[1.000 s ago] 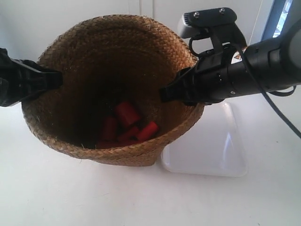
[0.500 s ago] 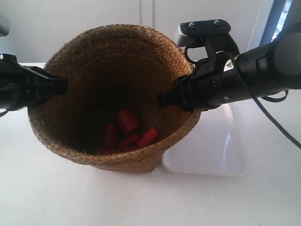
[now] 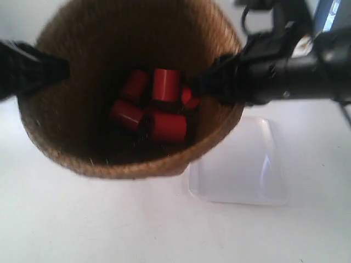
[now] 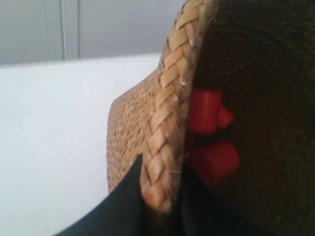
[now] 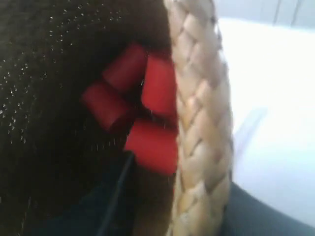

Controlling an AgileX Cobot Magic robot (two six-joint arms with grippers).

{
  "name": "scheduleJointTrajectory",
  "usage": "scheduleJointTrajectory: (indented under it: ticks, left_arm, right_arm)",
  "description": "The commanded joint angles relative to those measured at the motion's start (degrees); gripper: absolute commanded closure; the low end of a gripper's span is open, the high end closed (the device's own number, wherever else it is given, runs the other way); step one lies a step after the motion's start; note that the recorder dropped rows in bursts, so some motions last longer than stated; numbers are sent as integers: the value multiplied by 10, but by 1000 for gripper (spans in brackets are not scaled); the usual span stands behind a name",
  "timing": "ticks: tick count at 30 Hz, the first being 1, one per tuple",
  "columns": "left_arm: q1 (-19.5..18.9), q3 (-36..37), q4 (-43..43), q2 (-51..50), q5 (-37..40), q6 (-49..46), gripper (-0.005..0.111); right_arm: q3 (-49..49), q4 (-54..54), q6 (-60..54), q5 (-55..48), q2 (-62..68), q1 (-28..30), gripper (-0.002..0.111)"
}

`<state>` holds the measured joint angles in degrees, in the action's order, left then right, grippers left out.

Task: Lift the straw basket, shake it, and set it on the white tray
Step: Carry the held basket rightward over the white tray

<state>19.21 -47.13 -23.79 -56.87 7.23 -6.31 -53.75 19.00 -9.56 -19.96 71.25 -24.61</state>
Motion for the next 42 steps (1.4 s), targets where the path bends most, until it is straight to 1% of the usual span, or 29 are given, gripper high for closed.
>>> scheduleJointTrajectory:
  ticks: [1, 4, 15, 18, 19, 20, 22, 24, 25, 26, 27, 28, 30, 31, 33, 35, 36, 42]
  left_arm:
    - [10, 9, 7, 16, 7, -9, 107]
    - [2, 9, 7, 26, -9, -12, 107]
    - [2, 13, 10, 14, 10, -14, 107]
    - [2, 14, 20, -6, 16, -14, 107]
    - [2, 13, 26, -12, 14, -17, 107]
    - [2, 0, 34, -14, 22, -17, 107]
    - [2, -60, 52, 10, 64, -17, 107]
    - [2, -148, 59, 42, 92, -14, 107]
    - [2, -163, 59, 50, 107, -10, 107]
    - [2, -149, 59, 47, 108, -9, 107]
    - [2, -110, 59, 29, 106, -2, 107]
    - [2, -78, 59, 7, 110, 12, 107]
    - [2, -36, 58, -21, 108, 56, 107]
    - [6, -28, 50, -20, 92, 56, 107]
    - [16, -27, 36, -6, 58, 46, 107]
    - [14, -33, 46, 8, 40, 46, 107]
    - [14, -38, 57, 14, 36, 46, 107]
    - [14, -43, 58, 15, 41, 46, 107]
  right_arm:
    - [-1, -6, -5, -39, 8, -11, 108]
    - [-2, -8, -7, -37, 1, -11, 108]
    - [2, -13, -7, -46, 37, -11, 108]
    - [4, -13, -7, -26, 60, -11, 108]
    - [-1, -13, -7, -34, 62, -11, 108]
    - [-19, -12, -7, -57, 60, -11, 108]
    - [-89, -12, -7, -136, 28, -11, 108]
    - [-156, -8, -7, -173, -16, -11, 108]
    - [-170, -2, -5, -165, -40, -18, 108]
    - [-154, -6, 0, -118, -51, -25, 108]
    - [-110, -14, 9, -52, -45, -34, 108]
    - [-73, -18, 9, -34, -14, -36, 108]
    - [-59, -22, 27, -107, 42, -24, 108]
    - [-59, -21, 26, -125, 51, -22, 108]
    - [-60, -17, 20, -115, 48, -32, 108]
    - [-62, -17, 20, -89, 31, -34, 108]
    - [-62, -17, 19, -82, 26, -34, 108]
    - [-62, -21, 19, -93, 30, -34, 108]
